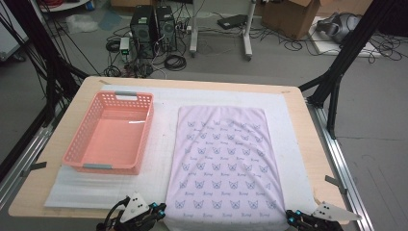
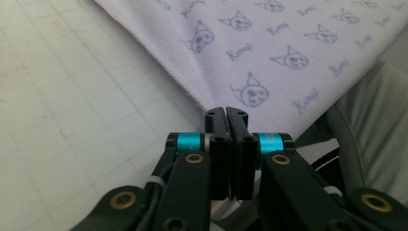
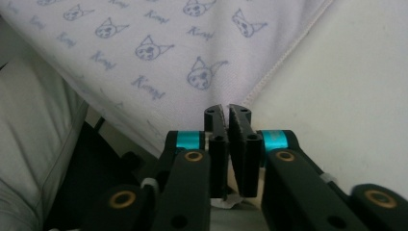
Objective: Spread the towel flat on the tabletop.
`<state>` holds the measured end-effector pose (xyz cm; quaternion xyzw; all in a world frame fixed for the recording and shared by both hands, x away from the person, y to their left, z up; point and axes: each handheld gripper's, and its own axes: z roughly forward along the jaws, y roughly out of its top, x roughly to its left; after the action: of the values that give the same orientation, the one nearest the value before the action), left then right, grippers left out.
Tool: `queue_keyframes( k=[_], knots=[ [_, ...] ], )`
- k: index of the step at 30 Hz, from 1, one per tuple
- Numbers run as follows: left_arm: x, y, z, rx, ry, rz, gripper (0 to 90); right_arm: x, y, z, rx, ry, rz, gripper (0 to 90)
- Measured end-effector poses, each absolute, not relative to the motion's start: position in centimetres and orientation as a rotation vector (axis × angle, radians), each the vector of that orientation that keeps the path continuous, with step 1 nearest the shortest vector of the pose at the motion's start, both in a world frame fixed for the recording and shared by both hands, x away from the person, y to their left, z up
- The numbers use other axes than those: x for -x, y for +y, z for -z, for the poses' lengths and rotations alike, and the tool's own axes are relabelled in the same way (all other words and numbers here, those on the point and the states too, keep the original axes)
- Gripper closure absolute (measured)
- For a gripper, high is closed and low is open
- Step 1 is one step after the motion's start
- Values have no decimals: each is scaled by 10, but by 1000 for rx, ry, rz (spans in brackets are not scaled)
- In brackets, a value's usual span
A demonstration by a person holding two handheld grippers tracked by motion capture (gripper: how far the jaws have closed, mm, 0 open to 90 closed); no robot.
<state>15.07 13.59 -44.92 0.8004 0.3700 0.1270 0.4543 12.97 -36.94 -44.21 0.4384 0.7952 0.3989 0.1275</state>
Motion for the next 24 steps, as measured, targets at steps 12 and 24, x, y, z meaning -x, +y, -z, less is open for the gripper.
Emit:
queue_keyframes(
  k=[12,24],
  knots=[
    [-202,126,444,-1822,919,-346,456,-189,-366,444,-1409,2067,-1122,654],
    [-238,126,438,-1786,961,-349,407,-207,-369,444,-1368,2178,-1002,888]
  ],
)
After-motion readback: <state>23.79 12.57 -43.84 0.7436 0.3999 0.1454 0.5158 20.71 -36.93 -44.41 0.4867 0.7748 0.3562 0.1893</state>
